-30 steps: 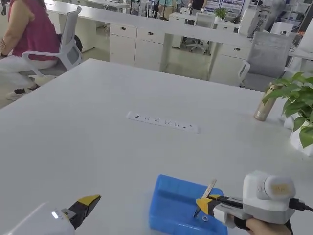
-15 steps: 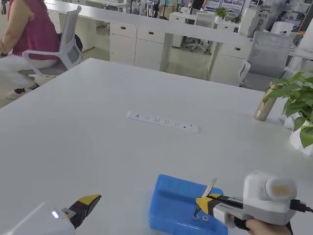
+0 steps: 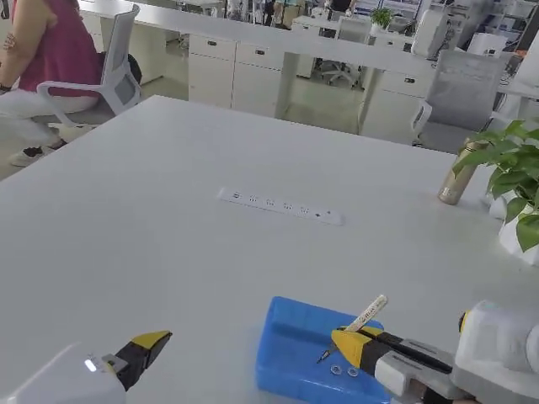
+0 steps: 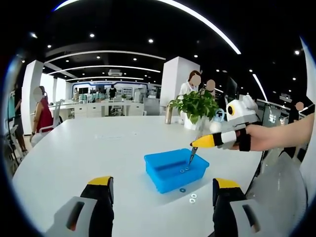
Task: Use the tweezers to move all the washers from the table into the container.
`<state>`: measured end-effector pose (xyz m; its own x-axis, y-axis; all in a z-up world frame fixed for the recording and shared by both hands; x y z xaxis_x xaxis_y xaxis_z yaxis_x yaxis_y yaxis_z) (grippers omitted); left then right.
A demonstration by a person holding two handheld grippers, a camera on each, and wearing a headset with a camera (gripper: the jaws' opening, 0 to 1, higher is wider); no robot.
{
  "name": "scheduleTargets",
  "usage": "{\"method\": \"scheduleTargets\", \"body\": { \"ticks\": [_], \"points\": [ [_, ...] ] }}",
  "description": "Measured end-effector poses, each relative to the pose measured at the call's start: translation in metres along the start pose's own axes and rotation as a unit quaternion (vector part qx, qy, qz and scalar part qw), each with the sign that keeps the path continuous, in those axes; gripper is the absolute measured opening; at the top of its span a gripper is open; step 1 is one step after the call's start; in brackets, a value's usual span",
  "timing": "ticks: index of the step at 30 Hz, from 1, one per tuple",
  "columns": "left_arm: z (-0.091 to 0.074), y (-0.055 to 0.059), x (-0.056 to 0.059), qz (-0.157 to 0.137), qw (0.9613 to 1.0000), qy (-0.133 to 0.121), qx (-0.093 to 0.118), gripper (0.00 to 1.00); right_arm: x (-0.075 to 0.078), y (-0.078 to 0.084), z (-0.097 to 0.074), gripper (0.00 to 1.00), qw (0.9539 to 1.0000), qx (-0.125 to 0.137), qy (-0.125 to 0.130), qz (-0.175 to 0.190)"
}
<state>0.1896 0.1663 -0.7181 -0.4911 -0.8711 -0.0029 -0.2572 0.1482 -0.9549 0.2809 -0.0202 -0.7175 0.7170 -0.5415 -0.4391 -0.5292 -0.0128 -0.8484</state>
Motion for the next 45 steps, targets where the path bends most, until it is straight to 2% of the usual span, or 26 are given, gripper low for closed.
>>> {"method": "scheduleTargets", "body": {
  "ticks": [4, 9, 14, 20, 27, 30, 37, 41, 45],
  "points": [
    [0.0, 0.0, 0.0, -0.001, 1.0, 0.0, 0.0, 0.84, -0.007, 0.018, 0.001, 0.03, 0.9997, -0.024, -0.006, -0.002],
    [0.0, 0.001, 0.001, 0.002, 1.0, 0.002, -0.003, 0.84, 0.001, 0.043, 0.003, 0.03, 0.9987, -0.051, -0.003, 0.006],
    [0.0, 0.001, 0.001, 0.001, 1.0, 0.003, -0.003, 0.84, 0.01, 0.058, 0.008, 0.03, 0.997, -0.076, 0.004, 0.009],
    [0.0, 0.001, 0.001, 0.0, 1.0, 0.003, -0.003, 0.84, 0.01, 0.071, 0.013, 0.03, 0.9936, -0.11, -0.004, -0.024],
    [0.0, 0.001, 0.001, 0.003, 1.0, 0.002, -0.005, 0.84, 0.008, 0.071, 0.014, 0.03, 0.9925, -0.118, -0.013, -0.03],
    [0.0, 0.002, 0.0, 0.002, 1.0, 0.001, -0.006, 0.83, 0.005, 0.072, 0.014, 0.03, 0.9911, -0.126, -0.034, -0.025],
    [0.0, 0.002, 0.001, 0.004, 1.0, 0.003, -0.006, 0.83, 0.006, 0.072, 0.014, 0.03, 0.9878, -0.137, -0.049, -0.054],
    [0.0, 0.002, 0.001, 0.003, 1.0, 0.004, -0.007, 0.83, 0.0, 0.073, 0.014, 0.03, 0.9833, -0.148, -0.062, -0.085],
    [0.0, 0.002, 0.002, 0.004, 0.9999, 0.006, -0.007, 0.83, -0.007, 0.075, 0.013, 0.03, 0.9757, -0.166, -0.077, -0.122]
  ]
}}
Point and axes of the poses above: the centre of the closed fingertips' face, and the gripper's own axes: z roughly forward along the fingers, x roughly to its right, y roughly out of its underside, the point moved 6 cm from there along -z, roughly backward along the fingers, and after that the axes turned 6 degrees about z, right-handed, at the moved point
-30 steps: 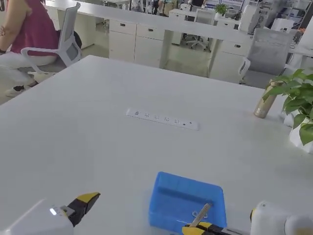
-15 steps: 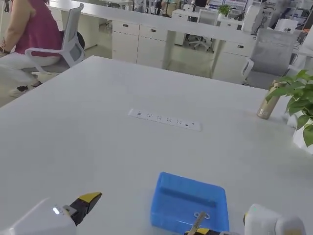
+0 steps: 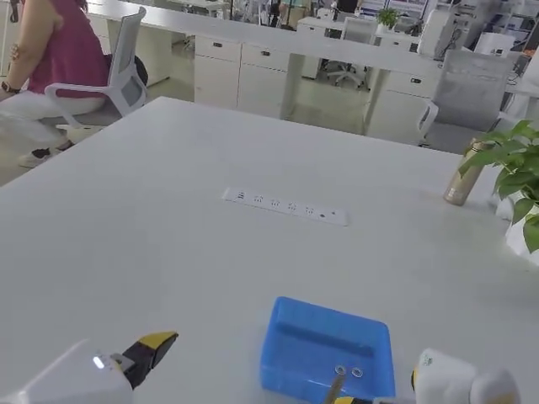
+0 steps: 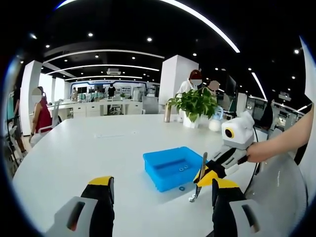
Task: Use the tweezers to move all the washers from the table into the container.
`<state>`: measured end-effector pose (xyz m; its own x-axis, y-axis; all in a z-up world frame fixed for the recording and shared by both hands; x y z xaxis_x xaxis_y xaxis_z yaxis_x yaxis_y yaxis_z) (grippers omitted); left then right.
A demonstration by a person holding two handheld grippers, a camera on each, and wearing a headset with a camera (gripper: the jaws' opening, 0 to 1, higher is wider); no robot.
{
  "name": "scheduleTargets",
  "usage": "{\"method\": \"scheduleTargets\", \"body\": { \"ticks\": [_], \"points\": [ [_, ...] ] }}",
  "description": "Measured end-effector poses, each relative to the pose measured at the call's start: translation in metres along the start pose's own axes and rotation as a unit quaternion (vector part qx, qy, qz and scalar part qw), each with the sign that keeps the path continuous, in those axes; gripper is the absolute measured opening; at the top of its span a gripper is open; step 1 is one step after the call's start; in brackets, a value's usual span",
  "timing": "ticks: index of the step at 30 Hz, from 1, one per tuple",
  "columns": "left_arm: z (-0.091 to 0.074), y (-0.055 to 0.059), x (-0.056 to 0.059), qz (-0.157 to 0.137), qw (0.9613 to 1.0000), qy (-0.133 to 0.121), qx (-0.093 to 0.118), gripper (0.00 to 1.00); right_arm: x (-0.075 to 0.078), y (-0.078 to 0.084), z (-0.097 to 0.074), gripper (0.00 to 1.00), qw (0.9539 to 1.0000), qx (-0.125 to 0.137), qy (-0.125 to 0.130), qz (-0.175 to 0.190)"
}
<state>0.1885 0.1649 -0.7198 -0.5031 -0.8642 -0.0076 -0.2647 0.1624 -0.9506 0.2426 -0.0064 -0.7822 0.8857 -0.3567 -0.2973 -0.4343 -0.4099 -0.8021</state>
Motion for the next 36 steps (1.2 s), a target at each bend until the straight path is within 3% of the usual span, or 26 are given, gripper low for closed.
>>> {"method": "scheduleTargets", "body": {
  "ticks": [9, 18, 25, 29, 32, 36],
  "points": [
    [0.0, 0.0, 0.001, 0.002, 1.0, 0.002, -0.003, 0.82, 0.001, 0.008, 0.0, 0.03, 0.9998, -0.008, -0.009, -0.017],
    [0.001, 0.0, 0.001, 0.004, 1.0, 0.005, -0.003, 0.82, -0.015, 0.012, 0.002, 0.03, 0.9939, -0.035, -0.009, -0.104],
    [0.0, -0.001, 0.0, 0.004, 1.0, 0.0, 0.001, 0.82, -0.021, 0.016, 0.0, 0.03, 0.9918, -0.031, 0.002, -0.124],
    [-0.001, -0.002, -0.002, 0.003, 1.0, -0.007, 0.006, 0.82, -0.021, 0.016, -0.002, 0.03, 0.9939, -0.006, 0.03, -0.106],
    [-0.002, -0.002, -0.003, 0.002, 0.9999, -0.011, 0.007, 0.82, -0.017, 0.016, -0.004, 0.02, 0.997, 0.013, 0.05, -0.057],
    [-0.002, -0.002, -0.003, 0.002, 0.9999, -0.011, 0.008, 0.82, -0.011, 0.017, -0.006, 0.01, 0.9981, 0.025, 0.052, -0.022]
  ]
}}
Point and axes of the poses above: the centre of the closed fingertips' face, and the gripper's own axes: z roughly forward along the fingers, x roughly to its right, y roughly out of its underside, the point moved 6 cm from there along -z, roughly backward along the fingers, and after that the axes turned 6 degrees about z, right-handed, at the moved point
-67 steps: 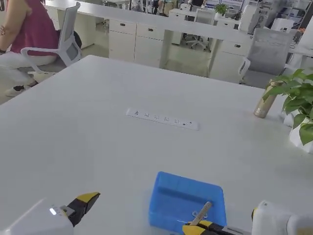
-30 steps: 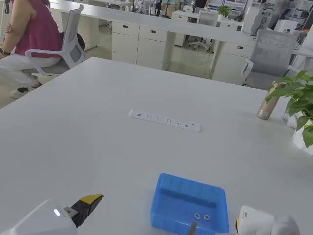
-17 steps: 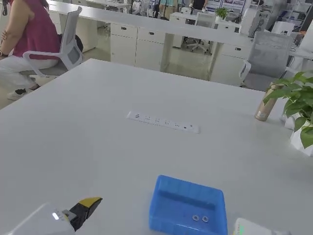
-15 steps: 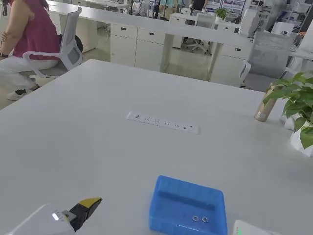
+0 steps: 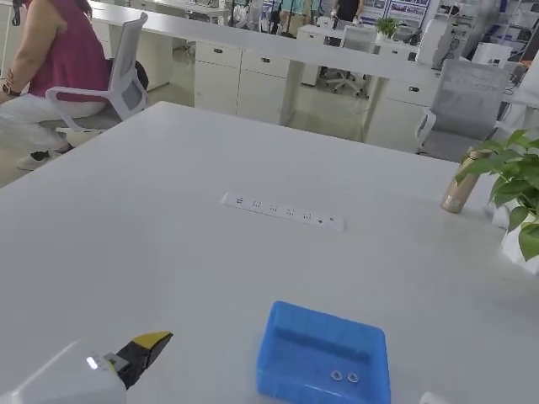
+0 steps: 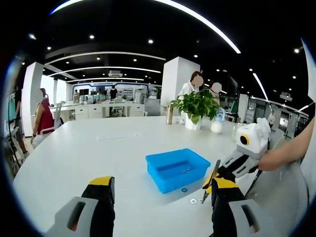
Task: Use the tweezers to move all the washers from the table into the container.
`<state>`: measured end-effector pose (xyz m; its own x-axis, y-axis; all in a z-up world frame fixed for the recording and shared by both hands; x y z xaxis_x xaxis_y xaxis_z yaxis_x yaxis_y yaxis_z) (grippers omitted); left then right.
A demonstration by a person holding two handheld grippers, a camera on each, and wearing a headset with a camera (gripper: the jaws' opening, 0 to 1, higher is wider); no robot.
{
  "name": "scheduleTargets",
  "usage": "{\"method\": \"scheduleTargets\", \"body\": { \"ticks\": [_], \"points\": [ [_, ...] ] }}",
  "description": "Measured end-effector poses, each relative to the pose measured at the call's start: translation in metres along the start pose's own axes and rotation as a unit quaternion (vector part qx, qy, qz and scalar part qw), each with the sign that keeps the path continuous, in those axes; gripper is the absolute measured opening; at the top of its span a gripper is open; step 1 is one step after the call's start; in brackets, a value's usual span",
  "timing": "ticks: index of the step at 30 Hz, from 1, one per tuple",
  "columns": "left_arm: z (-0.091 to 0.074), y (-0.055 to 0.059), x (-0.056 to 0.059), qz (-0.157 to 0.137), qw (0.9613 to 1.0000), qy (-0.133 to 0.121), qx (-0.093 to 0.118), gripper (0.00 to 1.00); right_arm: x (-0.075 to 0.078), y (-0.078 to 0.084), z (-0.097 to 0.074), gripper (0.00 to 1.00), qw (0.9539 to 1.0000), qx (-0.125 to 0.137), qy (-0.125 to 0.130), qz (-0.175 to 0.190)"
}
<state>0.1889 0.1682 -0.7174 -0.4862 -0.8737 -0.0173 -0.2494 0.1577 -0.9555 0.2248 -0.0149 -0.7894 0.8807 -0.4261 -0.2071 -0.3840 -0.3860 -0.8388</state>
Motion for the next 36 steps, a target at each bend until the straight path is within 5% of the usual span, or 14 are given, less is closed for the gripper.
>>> {"method": "scheduleTargets", "body": {
  "ticks": [11, 36],
  "points": [
    [0.0, -0.0002, -0.0002, -0.001, 1.0, 0.0, 0.002, 0.82, 0.0033, -0.0009, -0.0036, 0.03, 0.9991, 0.024, -0.01, 0.035],
    [0.0, 0.0004, 0.0001, -0.001, 1.0, 0.002, 0.001, 0.81, 0.0023, 0.0045, 0.0013, 0.04, 0.9995, 0.022, -0.017, 0.017]
  ]
}}
Point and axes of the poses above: the centre of the closed fingertips' face, and the gripper's own axes: z roughly forward along the fingers, x roughly to its right, y roughly out of its underside, the point moved 6 cm from there along -z, roughly backward along the fingers, and after that the axes turned 6 degrees about z, right-handed, at the moved point
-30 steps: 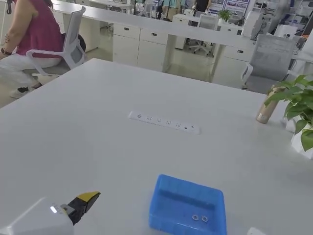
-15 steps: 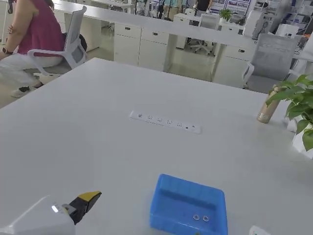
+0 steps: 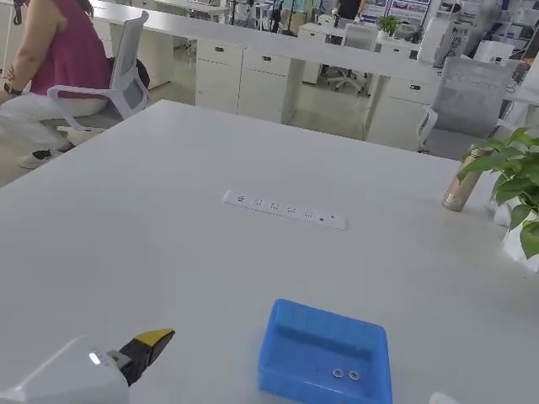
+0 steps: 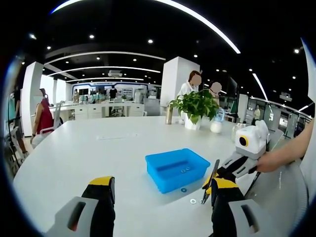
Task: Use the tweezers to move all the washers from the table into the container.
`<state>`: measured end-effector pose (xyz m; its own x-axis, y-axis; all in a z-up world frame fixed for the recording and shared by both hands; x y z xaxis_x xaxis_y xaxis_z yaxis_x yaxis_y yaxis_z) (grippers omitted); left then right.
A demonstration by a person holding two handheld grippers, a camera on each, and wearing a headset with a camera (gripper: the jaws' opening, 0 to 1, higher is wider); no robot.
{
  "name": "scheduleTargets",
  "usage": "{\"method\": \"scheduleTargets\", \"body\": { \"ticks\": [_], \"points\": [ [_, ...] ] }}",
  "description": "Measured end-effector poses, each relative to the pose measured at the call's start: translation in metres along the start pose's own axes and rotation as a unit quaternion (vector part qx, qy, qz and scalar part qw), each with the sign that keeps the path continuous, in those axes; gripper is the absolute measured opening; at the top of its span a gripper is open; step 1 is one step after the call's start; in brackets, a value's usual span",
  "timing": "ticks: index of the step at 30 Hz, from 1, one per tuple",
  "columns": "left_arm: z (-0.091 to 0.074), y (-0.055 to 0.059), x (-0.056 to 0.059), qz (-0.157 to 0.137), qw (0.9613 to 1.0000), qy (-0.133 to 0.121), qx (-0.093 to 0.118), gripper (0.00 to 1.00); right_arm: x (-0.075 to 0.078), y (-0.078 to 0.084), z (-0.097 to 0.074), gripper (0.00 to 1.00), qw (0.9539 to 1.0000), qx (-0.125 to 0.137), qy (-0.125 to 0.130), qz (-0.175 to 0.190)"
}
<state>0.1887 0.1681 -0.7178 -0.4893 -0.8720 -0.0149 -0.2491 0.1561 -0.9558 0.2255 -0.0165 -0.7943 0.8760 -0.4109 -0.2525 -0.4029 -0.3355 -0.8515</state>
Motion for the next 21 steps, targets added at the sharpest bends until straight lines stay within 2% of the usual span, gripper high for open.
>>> {"method": "scheduleTargets", "body": {
  "ticks": [6, 17, 19, 21],
  "points": [
    [0.0, 0.0, 0.0, 0.001, 1.0, -0.001, 0.0, 0.81, 0.0, 0.002, -0.001, 0.04, 1.0, 0.001, -0.003, -0.001],
    [0.0, 0.0, 0.0, 0.002, 1.0, -0.001, 0.0, 0.81, -0.013, 0.002, 0.001, 0.04, 0.9967, -0.025, -0.01, -0.077],
    [0.0, 0.0, 0.0, 0.001, 1.0, -0.001, -0.001, 0.81, -0.012, 0.001, 0.001, 0.04, 0.9969, -0.026, -0.012, -0.074],
    [0.0, 0.0, 0.0, 0.001, 1.0, -0.001, -0.001, 0.81, -0.009, 0.001, 0.0, 0.04, 0.9989, -0.016, -0.012, -0.044]
  ]
}}
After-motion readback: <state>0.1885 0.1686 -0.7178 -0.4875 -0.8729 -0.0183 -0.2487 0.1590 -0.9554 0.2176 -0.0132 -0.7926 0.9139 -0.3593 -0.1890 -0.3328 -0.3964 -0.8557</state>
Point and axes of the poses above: the centre of the closed fingertips' face, and the gripper's own axes: z roughly forward along the fingers, x roughly to its right, y roughly out of its underside, the point moved 6 cm from there along -z, roughly backward along the fingers, and after that the axes turned 6 degrees about z, right-handed, at the moved point
